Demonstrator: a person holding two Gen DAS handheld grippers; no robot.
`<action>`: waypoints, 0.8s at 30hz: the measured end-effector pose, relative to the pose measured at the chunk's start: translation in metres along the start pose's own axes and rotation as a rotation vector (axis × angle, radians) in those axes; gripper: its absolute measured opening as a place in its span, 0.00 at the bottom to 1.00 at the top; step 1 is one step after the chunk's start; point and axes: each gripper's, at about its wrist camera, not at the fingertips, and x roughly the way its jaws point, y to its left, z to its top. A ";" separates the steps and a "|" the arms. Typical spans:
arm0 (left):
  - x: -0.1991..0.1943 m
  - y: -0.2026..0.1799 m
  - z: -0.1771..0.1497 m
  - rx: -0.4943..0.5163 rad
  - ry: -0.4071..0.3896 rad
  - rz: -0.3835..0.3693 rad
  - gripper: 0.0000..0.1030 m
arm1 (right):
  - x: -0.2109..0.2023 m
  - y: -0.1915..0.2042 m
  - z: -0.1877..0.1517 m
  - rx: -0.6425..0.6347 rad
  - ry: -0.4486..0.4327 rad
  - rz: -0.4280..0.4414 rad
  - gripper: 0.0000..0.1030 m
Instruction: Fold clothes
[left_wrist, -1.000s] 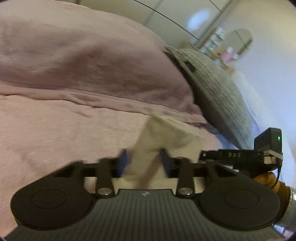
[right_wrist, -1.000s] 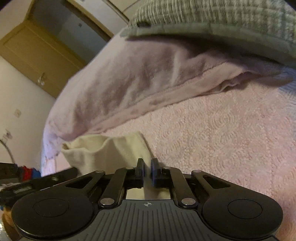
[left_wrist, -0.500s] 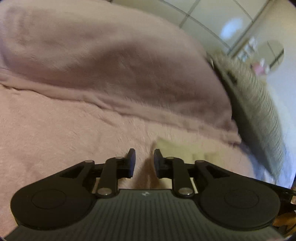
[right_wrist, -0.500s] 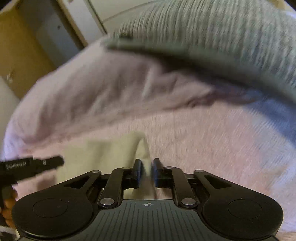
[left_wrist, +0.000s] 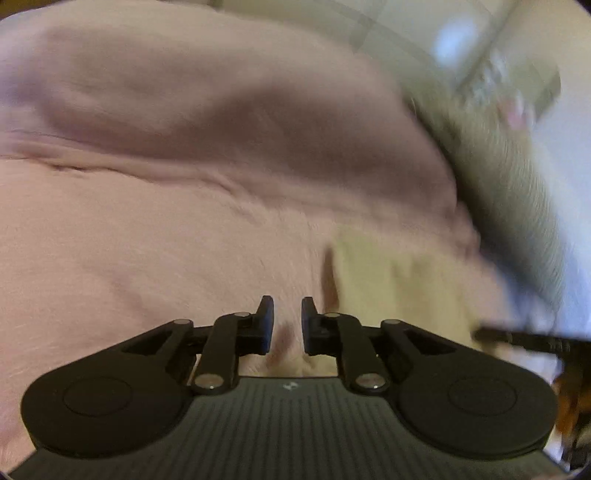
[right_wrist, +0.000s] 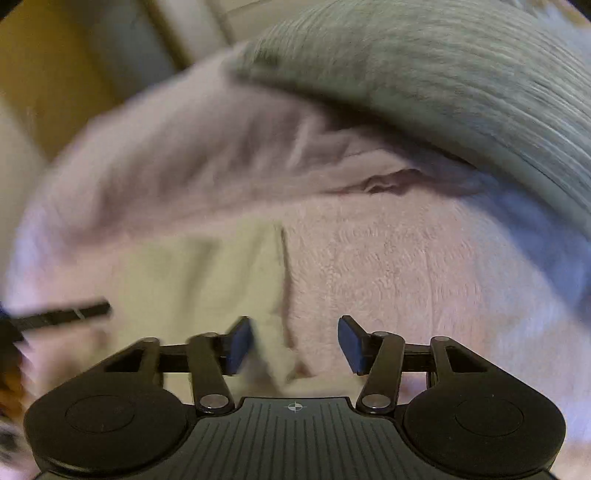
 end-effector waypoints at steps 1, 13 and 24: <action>-0.017 0.006 -0.003 -0.022 -0.009 -0.010 0.11 | -0.015 -0.003 -0.002 0.026 -0.009 0.039 0.51; -0.218 0.052 -0.138 -0.125 0.244 0.048 0.19 | -0.202 -0.016 -0.167 0.240 0.242 -0.108 0.51; -0.288 0.041 -0.241 -0.158 0.379 0.021 0.28 | -0.290 -0.011 -0.321 0.494 0.258 -0.182 0.51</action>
